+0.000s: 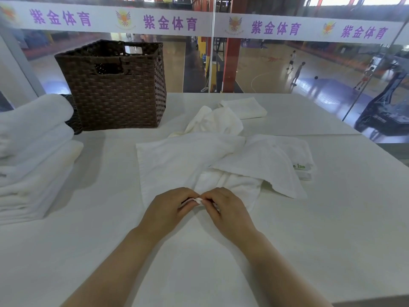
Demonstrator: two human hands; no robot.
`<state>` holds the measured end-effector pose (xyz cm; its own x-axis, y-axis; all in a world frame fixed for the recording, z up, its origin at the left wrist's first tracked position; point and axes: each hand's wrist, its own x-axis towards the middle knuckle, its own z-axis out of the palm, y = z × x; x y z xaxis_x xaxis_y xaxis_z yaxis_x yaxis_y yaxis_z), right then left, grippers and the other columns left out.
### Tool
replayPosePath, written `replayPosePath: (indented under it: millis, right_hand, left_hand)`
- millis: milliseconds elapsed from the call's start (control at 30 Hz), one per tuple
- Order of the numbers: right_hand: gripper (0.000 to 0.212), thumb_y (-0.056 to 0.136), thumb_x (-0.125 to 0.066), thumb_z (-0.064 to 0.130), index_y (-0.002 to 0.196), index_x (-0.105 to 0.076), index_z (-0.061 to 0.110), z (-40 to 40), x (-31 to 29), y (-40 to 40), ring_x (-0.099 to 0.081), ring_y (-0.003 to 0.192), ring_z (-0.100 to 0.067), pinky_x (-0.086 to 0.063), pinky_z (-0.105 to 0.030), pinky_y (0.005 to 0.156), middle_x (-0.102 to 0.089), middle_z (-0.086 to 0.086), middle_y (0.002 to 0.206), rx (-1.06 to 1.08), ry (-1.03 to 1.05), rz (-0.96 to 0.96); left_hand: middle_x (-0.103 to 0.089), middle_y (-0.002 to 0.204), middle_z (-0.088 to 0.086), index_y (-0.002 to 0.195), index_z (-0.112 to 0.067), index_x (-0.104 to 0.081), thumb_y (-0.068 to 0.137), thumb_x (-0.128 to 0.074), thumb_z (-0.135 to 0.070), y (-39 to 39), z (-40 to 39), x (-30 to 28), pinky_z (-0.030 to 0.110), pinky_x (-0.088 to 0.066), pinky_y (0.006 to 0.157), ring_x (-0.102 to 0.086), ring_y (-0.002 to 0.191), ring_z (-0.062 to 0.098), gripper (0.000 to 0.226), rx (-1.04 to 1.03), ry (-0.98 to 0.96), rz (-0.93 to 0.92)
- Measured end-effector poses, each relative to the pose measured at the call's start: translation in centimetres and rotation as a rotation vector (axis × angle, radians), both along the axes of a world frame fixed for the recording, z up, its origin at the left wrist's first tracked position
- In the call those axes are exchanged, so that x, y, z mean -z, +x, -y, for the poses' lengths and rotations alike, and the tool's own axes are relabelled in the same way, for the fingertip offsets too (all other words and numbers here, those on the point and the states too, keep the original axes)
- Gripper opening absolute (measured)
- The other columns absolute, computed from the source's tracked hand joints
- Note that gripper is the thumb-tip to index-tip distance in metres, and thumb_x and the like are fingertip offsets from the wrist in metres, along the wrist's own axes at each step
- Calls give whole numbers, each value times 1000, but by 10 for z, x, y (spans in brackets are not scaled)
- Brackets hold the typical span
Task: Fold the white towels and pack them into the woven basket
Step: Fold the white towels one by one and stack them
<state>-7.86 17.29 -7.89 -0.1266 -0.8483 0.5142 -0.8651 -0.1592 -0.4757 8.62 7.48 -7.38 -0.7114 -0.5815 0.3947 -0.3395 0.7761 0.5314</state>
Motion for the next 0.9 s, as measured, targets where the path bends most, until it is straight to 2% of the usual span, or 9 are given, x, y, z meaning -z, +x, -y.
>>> replayPosePath:
  millis: [133,267,400,467,567,633,733,800,900]
  right_hand:
    - [17,97,-55,31,98,-68,20,-2,-16,-7,-58,84,-5,-47,-20,75,-67,10,92,59,69,65]
    - [11,93,-63,29,88,-64,19,-3,-51,-21,-56,79,-7,-43,-17,70,-64,11,83,125,43,146]
    - [13,91,-60,38,82,-58,28,-4,-91,-34,-55,74,-4,-43,-14,67,-59,16,79,175,-120,136]
    - [18,90,-53,44,85,-59,28,-9,-104,-40,-54,75,-3,-44,-18,68,-58,16,80,164,-200,73]
    - [12,92,-57,30,93,-62,19,-15,-111,-42,-54,81,-8,-46,-24,74,-61,9,88,64,-304,-50]
    - [7,90,-61,16,96,-64,13,-16,-109,-38,-57,87,-14,-47,-26,79,-63,2,93,10,-385,-177]
    - [14,85,-63,7,96,-70,11,-12,-105,-40,-58,90,-19,-46,-29,82,-65,-3,100,-33,-419,-401]
    - [17,83,-63,7,96,-71,13,-8,-102,-46,-59,90,-22,-44,-31,79,-66,-1,102,-19,-375,-507]
    - [17,85,-59,15,98,-69,16,-5,-104,-56,-57,91,-21,-41,-31,78,-65,2,103,84,-293,-553]
  left_hand:
    - [-60,87,-18,96,-39,-57,93,-44,-51,-9,3,-22,31,-50,67,-57,79,1,18,34,-66,43]
    - [-62,90,-16,94,-36,-55,90,-44,-50,-24,11,-66,34,-51,69,-57,80,3,19,83,-156,30]
    - [-58,89,-18,96,-26,-58,93,-52,-42,-42,20,-118,21,-46,72,-54,80,4,17,81,-253,-48]
    - [-54,86,-17,96,-22,-59,95,-56,-32,-49,26,-149,10,-37,71,-50,76,3,10,43,-257,-94]
    - [-51,84,-17,95,-26,-56,96,-55,-29,-57,31,-193,6,-35,70,-49,78,-2,4,-14,-281,-126]
    - [-54,88,-12,96,-25,-55,97,-54,-30,-63,34,-214,6,-34,69,-49,78,2,5,-25,-317,-137]
    - [-57,90,-8,95,-24,-55,98,-54,-30,-71,37,-238,10,-34,67,-50,80,7,6,-40,-334,-151]
    - [-57,89,-8,95,-23,-55,98,-53,-31,-73,39,-252,11,-35,67,-50,78,8,8,-70,-341,-181]
    - [-55,85,-11,96,-24,-55,98,-52,-33,-71,47,-274,16,-38,68,-50,77,6,10,-119,-306,-229]
